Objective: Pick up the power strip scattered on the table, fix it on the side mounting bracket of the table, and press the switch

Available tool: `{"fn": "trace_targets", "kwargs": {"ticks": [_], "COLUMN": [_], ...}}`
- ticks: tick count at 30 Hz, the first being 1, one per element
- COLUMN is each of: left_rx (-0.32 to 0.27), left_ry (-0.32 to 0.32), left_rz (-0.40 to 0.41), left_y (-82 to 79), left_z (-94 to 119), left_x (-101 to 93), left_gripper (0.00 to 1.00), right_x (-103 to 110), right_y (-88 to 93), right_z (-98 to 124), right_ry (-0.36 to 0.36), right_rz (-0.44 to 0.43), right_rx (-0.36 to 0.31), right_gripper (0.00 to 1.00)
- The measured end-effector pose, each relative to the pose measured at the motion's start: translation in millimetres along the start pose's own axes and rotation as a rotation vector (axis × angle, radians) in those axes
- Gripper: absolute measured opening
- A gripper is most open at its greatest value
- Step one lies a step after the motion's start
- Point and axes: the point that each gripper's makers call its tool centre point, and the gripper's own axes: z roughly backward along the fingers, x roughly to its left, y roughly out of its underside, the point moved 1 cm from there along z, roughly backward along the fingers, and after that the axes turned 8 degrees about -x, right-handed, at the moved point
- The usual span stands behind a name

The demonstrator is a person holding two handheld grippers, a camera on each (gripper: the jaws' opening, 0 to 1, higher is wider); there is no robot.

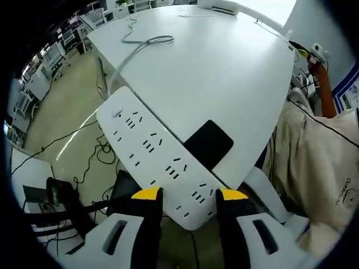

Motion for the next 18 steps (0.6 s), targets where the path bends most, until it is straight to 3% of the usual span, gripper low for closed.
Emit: {"fn": "trace_targets", "kwargs": {"ticks": [8, 18], "left_rx": [0.008, 0.005], "left_ry": [0.002, 0.003], "left_rz": [-0.006, -0.008], "left_y": [0.4, 0.5], "left_z": [-0.5, -0.6], "left_x": [-0.5, 0.2], "left_gripper": [0.42, 0.42], "right_x": [3.9, 17.8], "right_y": [-8.6, -23.1], "right_z": [-9.3, -44.5], "right_ry": [-0.011, -0.063], "right_rz": [0.020, 0.023], "right_rx": [0.001, -0.017], "right_gripper": [0.41, 0.40]}}
